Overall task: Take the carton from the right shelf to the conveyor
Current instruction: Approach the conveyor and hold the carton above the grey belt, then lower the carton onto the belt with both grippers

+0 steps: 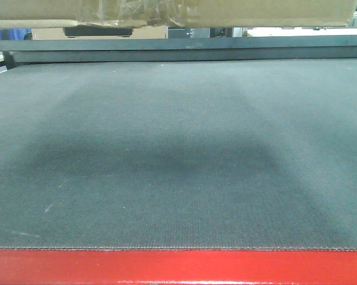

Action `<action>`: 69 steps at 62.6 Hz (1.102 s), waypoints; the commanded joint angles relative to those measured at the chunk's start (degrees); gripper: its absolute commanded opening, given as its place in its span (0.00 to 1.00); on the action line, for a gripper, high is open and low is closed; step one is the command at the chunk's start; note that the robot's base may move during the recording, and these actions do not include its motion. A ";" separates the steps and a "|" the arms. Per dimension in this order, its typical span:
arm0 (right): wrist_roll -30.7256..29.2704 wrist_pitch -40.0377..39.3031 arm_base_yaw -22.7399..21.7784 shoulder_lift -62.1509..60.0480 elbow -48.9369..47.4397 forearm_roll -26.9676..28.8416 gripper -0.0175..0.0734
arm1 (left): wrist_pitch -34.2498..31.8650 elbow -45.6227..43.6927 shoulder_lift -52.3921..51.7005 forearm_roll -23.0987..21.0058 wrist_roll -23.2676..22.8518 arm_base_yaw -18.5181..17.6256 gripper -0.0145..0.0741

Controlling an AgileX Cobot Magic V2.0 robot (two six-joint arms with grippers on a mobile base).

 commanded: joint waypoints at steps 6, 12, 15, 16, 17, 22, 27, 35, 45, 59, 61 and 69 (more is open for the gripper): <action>-0.37 -2.96 -0.04 -0.45 -0.35 -0.45 0.12 | -0.99 -0.31 -0.81 1.79 0.66 -0.25 0.15; -0.37 -2.96 -0.04 -0.45 -0.35 -0.45 0.12 | -0.99 -0.31 -0.81 1.79 0.66 -0.25 0.15; -0.37 -2.96 -0.04 -0.45 -0.35 -0.45 0.12 | -0.99 -0.31 -0.81 1.79 0.66 -0.25 0.15; -0.37 -2.96 -0.04 -0.45 -0.35 -0.45 0.12 | -0.99 -0.31 -0.81 1.79 0.66 -0.25 0.15; -0.37 -2.96 -0.04 -0.45 -0.35 -0.45 0.12 | -0.99 -0.31 -0.81 1.79 0.66 -0.25 0.15; -0.37 -2.96 -0.04 -0.45 -0.35 -0.45 0.12 | -0.99 -0.31 -0.81 1.79 0.66 -0.25 0.15; -0.37 -2.96 -0.04 -0.45 -0.35 -0.45 0.12 | -0.99 -0.31 -0.81 1.79 0.66 -0.25 0.15; -0.37 -4.18 -0.04 -0.45 -0.35 -0.42 0.12 | -0.99 -0.31 -0.81 1.67 0.66 -0.25 0.15; -0.37 -3.29 -0.04 -0.26 -0.35 0.10 0.12 | -2.13 -0.31 0.17 0.68 0.66 0.14 0.15; -0.37 -2.02 -1.50 4.76 -0.25 -0.85 0.12 | -6.49 -0.31 6.87 -4.50 1.25 5.86 0.15; -0.37 -2.04 -1.79 5.72 -0.25 -0.85 0.12 | -7.02 -0.31 8.05 -4.94 1.25 6.63 0.15; -0.37 -3.03 -3.40 10.43 -0.25 -0.90 0.12 | -9.71 -0.31 12.71 -9.34 3.67 10.31 0.15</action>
